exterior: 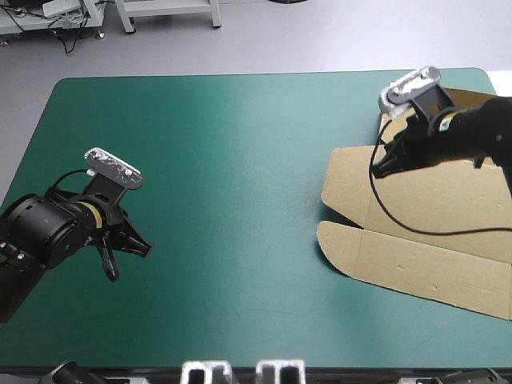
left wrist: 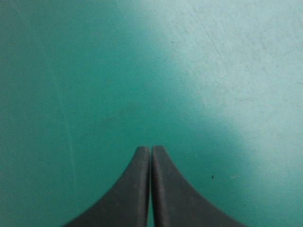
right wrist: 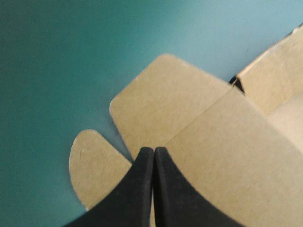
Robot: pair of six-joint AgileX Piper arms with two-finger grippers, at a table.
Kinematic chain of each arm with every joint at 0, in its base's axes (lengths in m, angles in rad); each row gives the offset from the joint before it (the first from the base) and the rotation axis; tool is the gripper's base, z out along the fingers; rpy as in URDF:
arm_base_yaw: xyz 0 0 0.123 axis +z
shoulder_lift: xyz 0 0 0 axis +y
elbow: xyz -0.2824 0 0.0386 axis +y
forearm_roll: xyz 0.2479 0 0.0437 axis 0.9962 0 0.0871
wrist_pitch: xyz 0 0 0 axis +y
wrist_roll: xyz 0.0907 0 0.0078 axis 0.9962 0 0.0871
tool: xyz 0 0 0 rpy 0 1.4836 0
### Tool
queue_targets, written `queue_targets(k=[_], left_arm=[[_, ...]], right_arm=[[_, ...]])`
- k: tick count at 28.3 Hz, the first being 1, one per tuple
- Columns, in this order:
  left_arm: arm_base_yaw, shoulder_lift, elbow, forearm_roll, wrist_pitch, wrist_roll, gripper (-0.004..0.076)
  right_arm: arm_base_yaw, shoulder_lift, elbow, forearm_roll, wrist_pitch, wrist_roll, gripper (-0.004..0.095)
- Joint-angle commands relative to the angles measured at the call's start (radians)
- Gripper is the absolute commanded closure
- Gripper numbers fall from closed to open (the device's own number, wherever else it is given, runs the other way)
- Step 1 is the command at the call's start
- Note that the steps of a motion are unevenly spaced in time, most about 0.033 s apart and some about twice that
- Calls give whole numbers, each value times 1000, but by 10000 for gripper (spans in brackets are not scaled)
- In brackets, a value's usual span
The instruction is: Fold the box
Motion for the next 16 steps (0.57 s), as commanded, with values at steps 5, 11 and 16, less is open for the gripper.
queue_targets(k=[5, 11, 16], left_arm=[[-2, -13, 47, -70, -16, -10, 730], [-2, -13, 111, -150, -1, -12, 730], [-2, -18, 120, -197, -1, -12, 730]], right_arm=[[2, -216, 295, -19, 20, 1, 926], [2, -367, 498, -27, 20, 34, 926], [2, -436, 583, -29, 18, 43, 926]])
